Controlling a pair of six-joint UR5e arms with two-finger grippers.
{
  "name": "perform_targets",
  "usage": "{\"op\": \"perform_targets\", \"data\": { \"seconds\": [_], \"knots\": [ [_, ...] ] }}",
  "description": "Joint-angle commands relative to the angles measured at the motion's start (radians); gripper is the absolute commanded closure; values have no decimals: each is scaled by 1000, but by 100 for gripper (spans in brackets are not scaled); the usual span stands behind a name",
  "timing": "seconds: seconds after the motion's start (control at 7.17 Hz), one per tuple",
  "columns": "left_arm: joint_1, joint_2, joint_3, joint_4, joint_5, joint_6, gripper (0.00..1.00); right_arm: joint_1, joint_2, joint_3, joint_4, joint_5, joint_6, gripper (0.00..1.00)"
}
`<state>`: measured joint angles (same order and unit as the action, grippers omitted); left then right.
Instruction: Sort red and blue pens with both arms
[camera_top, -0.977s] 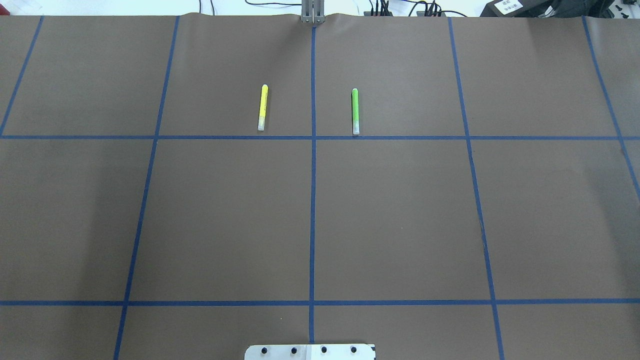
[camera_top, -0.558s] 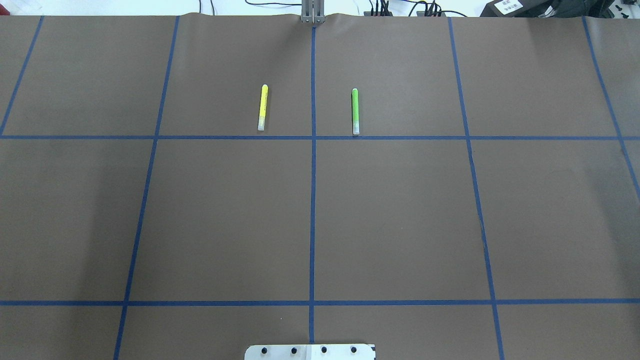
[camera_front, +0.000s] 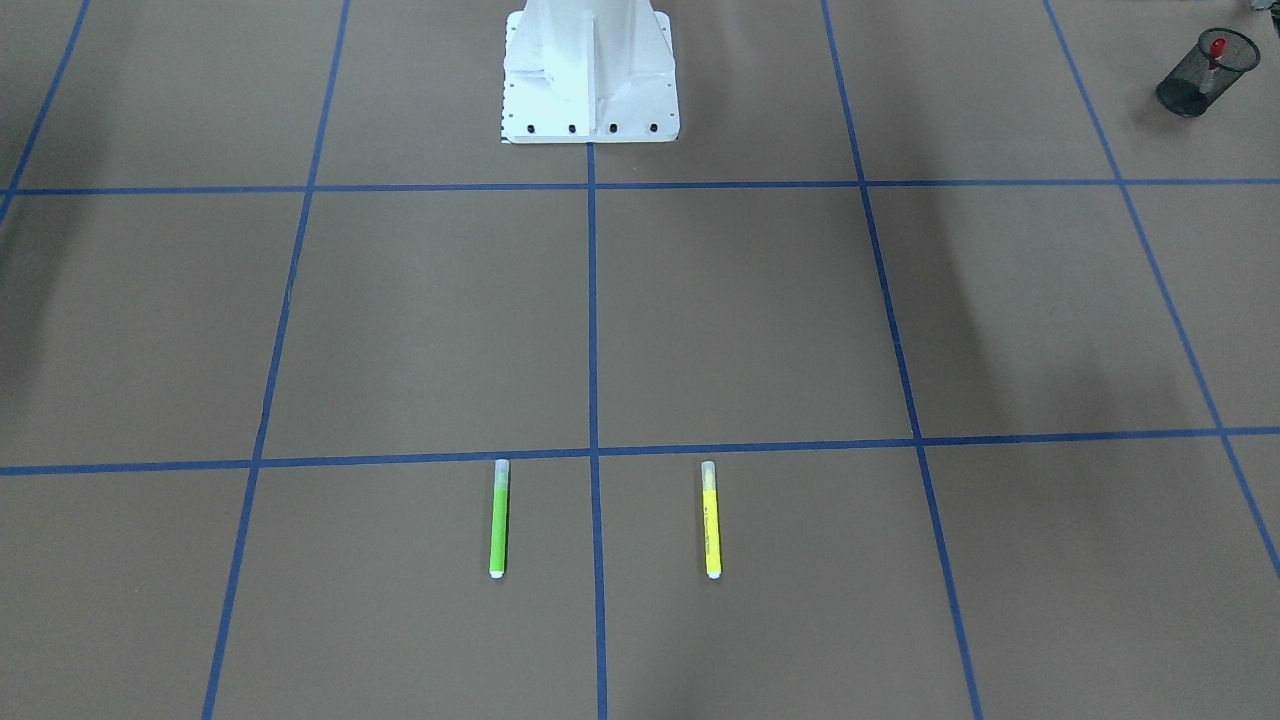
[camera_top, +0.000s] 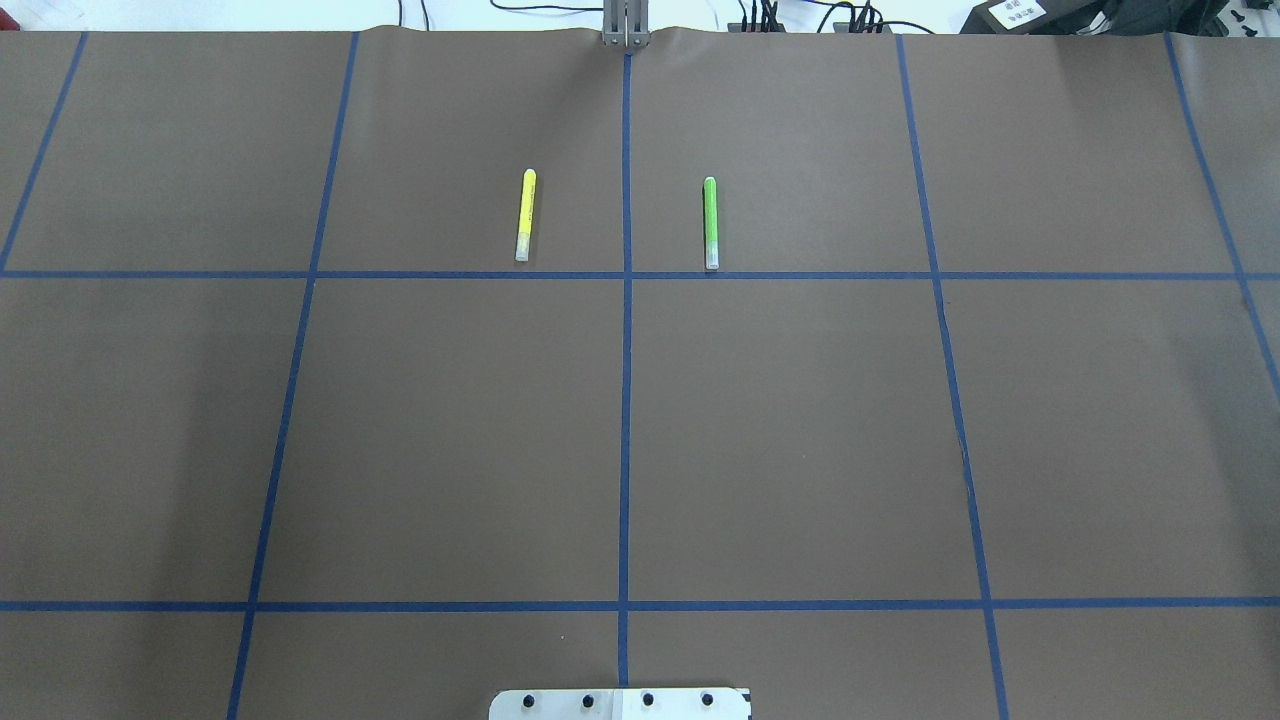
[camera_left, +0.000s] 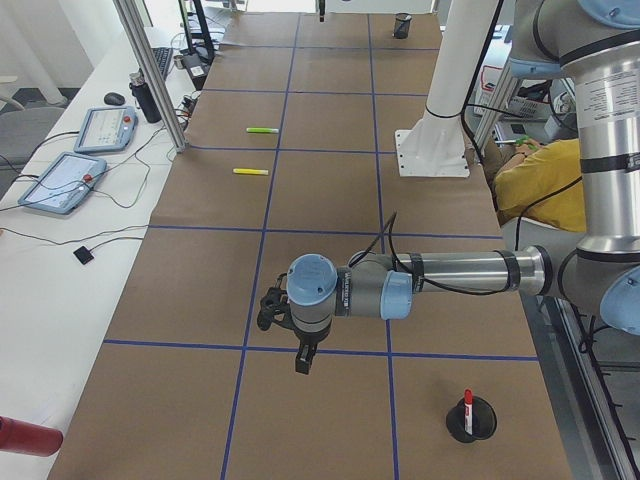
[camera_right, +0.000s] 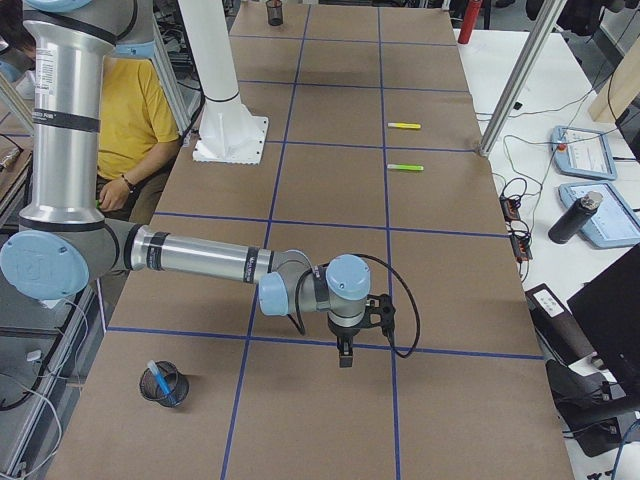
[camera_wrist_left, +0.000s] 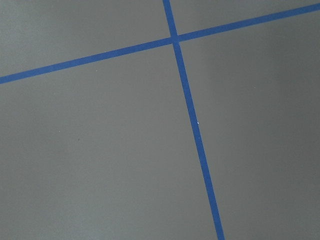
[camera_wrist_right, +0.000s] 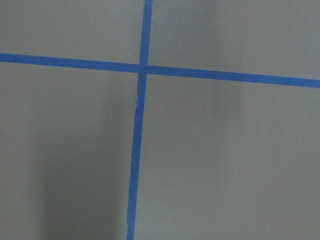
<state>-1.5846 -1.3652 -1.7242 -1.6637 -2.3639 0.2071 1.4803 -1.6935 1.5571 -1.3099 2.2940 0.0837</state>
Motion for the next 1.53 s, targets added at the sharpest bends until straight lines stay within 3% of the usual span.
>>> {"op": "perform_targets", "data": {
  "seconds": [0.0, 1.4],
  "knots": [
    [0, 0, 0, -1, 0, 0, 0, 0, -2, 0, 0, 1, 1, 0],
    [0, 1, -2, 1, 0, 0, 0, -52, 14, 20, 1, -13, 5, 0]
  ]
}}
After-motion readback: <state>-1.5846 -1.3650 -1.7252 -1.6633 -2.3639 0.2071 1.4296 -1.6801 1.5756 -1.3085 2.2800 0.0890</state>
